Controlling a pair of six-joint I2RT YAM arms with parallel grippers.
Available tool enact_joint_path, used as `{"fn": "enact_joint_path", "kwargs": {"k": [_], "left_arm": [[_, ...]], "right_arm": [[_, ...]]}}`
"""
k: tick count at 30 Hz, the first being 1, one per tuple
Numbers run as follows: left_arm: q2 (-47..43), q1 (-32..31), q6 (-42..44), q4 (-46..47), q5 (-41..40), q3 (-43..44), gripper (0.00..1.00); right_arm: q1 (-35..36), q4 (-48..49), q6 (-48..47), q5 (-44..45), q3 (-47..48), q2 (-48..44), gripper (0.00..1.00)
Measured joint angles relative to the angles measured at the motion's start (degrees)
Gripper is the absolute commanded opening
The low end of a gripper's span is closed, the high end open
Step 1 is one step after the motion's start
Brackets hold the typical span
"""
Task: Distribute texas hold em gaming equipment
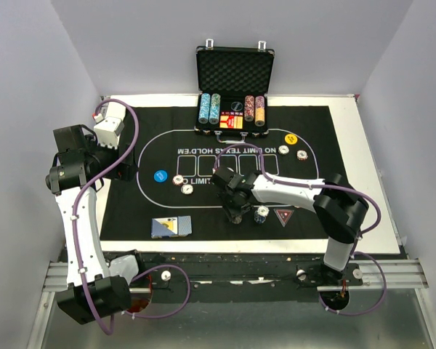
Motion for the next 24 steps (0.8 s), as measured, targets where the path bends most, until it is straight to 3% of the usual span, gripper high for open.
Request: {"fn": "enact_joint_path", "kwargs": {"k": [16, 24], "left_arm": [[0.0, 0.0, 0.02, 0.0, 0.0, 0.0, 0.99], [-0.31, 0.0, 0.04, 0.0, -0.02, 0.0, 0.99]], "right_arm": [[-2.03, -3.43, 0.13, 2.75, 5.25, -5.01, 0.41], [-20.39, -3.23, 0.57, 4.81, 5.68, -6.78, 0.4]]}}
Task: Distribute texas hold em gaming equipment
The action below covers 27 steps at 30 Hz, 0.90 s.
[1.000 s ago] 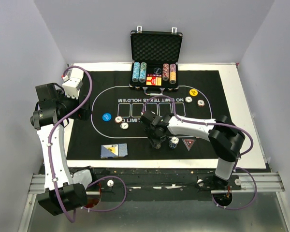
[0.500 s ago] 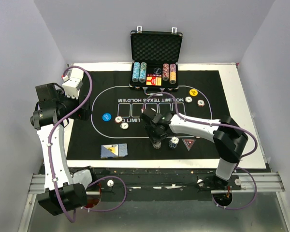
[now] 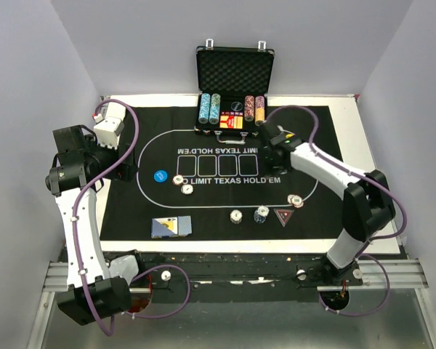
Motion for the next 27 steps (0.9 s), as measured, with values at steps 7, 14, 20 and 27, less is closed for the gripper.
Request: {"fn": "enact_joint_path", "kwargs": {"k": [7, 14, 20, 27], "left_arm": [[-0.13, 0.0, 0.15, -0.02, 0.02, 0.0, 0.99], [-0.13, 0.0, 0.15, -0.02, 0.02, 0.0, 0.99], [-0.13, 0.0, 0.22, -0.02, 0.02, 0.0, 0.99], [-0.13, 0.0, 0.39, 0.0, 0.04, 0.0, 0.99]], "right_arm": [[-14.08, 0.9, 1.86, 2.1, -7.32, -2.14, 0.38], [-21.2, 1.7, 5.6, 4.13, -14.16, -3.15, 0.37], [-24.37, 2.16, 8.22, 6.12, -18.82, -4.02, 0.41], [-24.7, 2.21, 9.97, 7.28, -22.12, -6.29, 0.66]]}}
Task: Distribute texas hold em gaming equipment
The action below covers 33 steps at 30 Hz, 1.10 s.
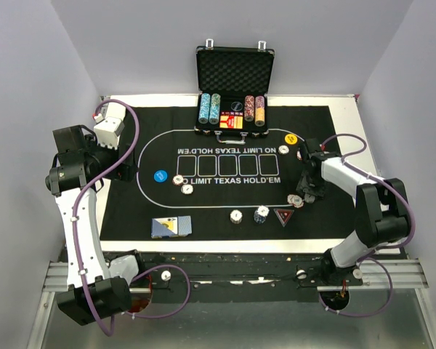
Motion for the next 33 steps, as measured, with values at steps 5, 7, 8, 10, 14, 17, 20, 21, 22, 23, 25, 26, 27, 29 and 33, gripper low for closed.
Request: {"fn": "enact_joint_path", "kwargs": {"k": [5, 7, 8, 10, 14, 17, 20, 21, 22, 23, 25, 26, 27, 29, 33], "left_arm": [[0.02, 0.0, 0.0, 0.0, 0.0, 0.0, 0.99], [0.02, 0.0, 0.0, 0.0, 0.02, 0.0, 0.99], [0.02, 0.0, 0.0, 0.0, 0.02, 0.0, 0.99], [0.02, 0.0, 0.0, 0.02, 0.02, 0.0, 0.99], [0.02, 0.0, 0.0, 0.02, 0.02, 0.0, 0.99], [0.07, 0.0, -0.02, 0.0, 0.04, 0.0, 0.99], [0.31, 0.0, -0.04, 0.0, 0.04, 0.0, 0.99], [0.48, 0.0, -0.04, 0.0, 0.04, 0.0, 0.99], [0.59, 0.0, -0.07, 0.0, 0.04, 0.0, 0.99], [0.7, 0.0, -0.07, 0.0, 0.04, 0.0, 0.99], [0.85, 0.0, -0.09, 0.02, 0.07, 0.0, 0.99], [0.94, 0.0, -0.11, 0.02, 0.07, 0.0, 0.99], [1.01, 0.0, -0.33, 0.02, 0.04, 0.0, 0.99], [1.07, 0.0, -0.44, 0.04, 0.07, 0.0, 0.99], [1.09, 0.0, -0.52, 0.07, 0.09, 0.0, 0.99]], "right_arm": [[0.0, 0.15, 0.7, 0.31, -0.2, -0.22, 0.82], [0.0, 0.13, 0.85, 0.35, -0.2, -0.66, 0.84], [0.0, 0.0, 0.94, 0.35, -0.15, -1.05, 0.85], [0.0, -0.35, 0.98, 0.26, 0.24, -2.43, 0.88], [1.95, -2.23, 0.98, -0.26, 3.58, -8.02, 0.95], [9.22, -3.58, 1.14, -0.46, 8.74, -10.51, 0.99], [18.51, -3.74, 1.42, -1.68, 12.07, -10.86, 1.0], [21.35, -3.78, 1.44, -2.45, 12.28, -10.86, 1.0], [24.02, -4.07, 1.49, -3.08, 12.28, -10.86, 1.0], [26.36, -4.74, 1.62, -3.74, 12.26, -10.78, 1.0], [30.62, -6.16, 1.92, -4.42, 12.26, -10.51, 1.0], [32.41, -6.75, 2.03, -4.63, 12.24, -10.34, 1.0], [34.05, -7.32, 2.34, -4.92, 12.24, -9.84, 1.0], [36.7, -7.78, 2.71, -5.07, 12.2, -9.14, 1.0], [38.95, -8.5, 3.63, -5.03, 11.43, -6.56, 0.97]]}}
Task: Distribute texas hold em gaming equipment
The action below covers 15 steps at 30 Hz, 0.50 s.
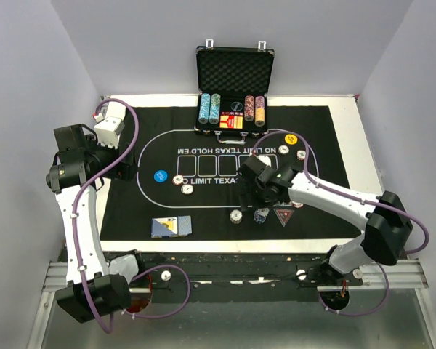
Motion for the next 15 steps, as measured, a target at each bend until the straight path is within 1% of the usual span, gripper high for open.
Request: {"fn": "enact_joint_path", "kwargs": {"k": [7, 15], "left_arm": [[0.0, 0.0, 0.02, 0.02, 0.0, -0.02, 0.99], [-0.02, 0.0, 0.02, 0.17, 0.02, -0.37, 0.99]], "right_arm": [[0.26, -1.01, 1.16, 0.5, -3.32, 1.57, 0.93], [0.42, -0.44, 2.19, 0.79, -5.77, 1.88, 0.83]]}}
